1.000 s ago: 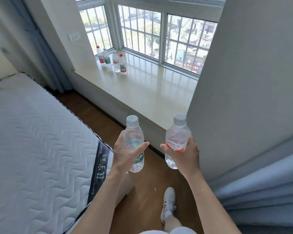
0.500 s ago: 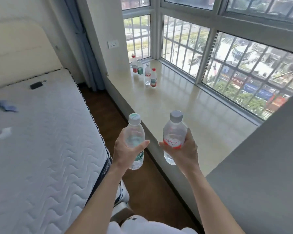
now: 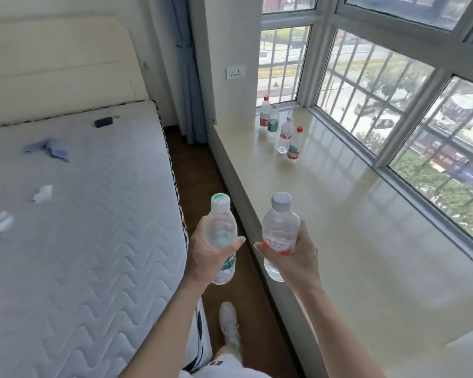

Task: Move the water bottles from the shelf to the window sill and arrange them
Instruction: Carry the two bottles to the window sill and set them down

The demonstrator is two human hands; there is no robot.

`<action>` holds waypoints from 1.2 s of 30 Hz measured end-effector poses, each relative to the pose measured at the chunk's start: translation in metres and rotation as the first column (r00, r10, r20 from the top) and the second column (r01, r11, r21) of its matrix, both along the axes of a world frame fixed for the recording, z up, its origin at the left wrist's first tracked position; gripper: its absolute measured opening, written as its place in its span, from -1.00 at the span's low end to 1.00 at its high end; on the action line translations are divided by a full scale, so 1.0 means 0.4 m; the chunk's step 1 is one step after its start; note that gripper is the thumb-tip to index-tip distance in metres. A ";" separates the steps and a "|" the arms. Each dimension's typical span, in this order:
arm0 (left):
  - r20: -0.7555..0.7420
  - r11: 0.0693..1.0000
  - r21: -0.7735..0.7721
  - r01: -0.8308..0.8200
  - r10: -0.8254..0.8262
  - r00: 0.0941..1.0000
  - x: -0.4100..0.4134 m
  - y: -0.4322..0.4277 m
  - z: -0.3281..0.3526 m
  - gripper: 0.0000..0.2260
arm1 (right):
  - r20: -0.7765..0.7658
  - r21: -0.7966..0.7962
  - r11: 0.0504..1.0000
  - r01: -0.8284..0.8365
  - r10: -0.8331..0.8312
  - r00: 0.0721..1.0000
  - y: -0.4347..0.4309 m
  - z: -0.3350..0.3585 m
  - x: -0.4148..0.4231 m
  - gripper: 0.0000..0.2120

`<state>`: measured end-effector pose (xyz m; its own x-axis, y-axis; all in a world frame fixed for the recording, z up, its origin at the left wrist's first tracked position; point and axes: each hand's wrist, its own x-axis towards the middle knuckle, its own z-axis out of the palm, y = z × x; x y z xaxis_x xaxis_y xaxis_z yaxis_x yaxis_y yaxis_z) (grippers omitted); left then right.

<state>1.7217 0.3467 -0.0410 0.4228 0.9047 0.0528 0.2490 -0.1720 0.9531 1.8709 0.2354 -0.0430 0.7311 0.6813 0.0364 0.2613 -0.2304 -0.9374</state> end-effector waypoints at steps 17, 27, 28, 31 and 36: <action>0.045 0.993 -0.052 -0.103 0.106 0.993 0.181 0.721 0.040 -0.55 | -0.008 0.036 0.987 -0.154 0.154 0.988 0.778 0.042 0.208 -0.45; 0.000 0.990 -0.045 -0.136 0.136 0.991 0.277 1.023 0.014 -0.58 | -0.038 0.054 0.982 -0.181 0.183 0.982 1.105 -0.002 0.338 -0.40; -0.003 0.988 -0.045 -0.147 0.147 0.989 0.294 1.061 0.011 -0.58 | -0.042 0.059 0.981 -0.183 0.186 0.982 1.146 -0.010 0.357 -0.40; -0.023 0.987 -0.048 -0.156 0.155 0.988 0.361 1.183 0.001 -0.60 | -0.052 0.075 0.978 -0.196 0.200 0.978 1.276 -0.024 0.427 -0.41; -0.075 0.988 -0.049 -0.145 0.141 0.987 0.519 1.413 0.003 -0.59 | -0.086 0.090 0.973 -0.211 0.218 0.972 1.509 -0.032 0.587 -0.45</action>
<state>1.9292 0.9118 -0.0398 0.2896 0.9569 -0.0233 0.3353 -0.0786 0.9388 2.1056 0.8391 -0.0557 0.5710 0.8202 0.0345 0.2052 -0.1019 -0.9734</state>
